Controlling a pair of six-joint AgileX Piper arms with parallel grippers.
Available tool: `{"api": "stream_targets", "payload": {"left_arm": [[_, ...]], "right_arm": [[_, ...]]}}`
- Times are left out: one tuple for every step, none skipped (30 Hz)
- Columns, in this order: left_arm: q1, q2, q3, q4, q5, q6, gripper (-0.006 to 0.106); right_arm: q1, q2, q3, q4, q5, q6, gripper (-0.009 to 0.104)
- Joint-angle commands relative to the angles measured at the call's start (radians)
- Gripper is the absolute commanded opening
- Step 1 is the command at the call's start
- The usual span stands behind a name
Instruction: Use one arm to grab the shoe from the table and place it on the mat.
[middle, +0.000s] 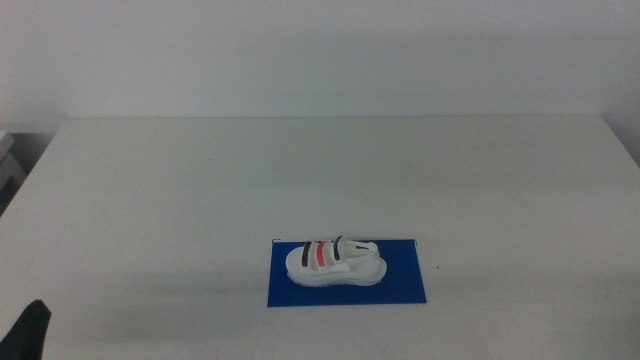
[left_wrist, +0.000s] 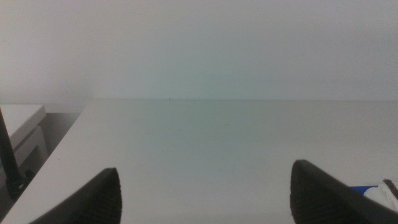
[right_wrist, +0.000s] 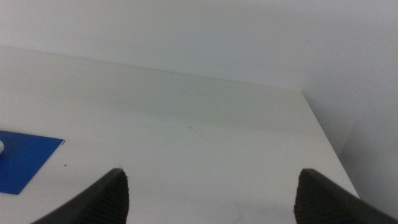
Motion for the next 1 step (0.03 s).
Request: {"api": "stream_targets", "payload": {"left_arm": [[-0.001, -0.014, 0.009, 0.0, -0.076, -0.005, 0.092]], "right_arm": [[-0.006, -0.025, 0.006, -0.012, -0.078, -0.001, 0.082]]}}
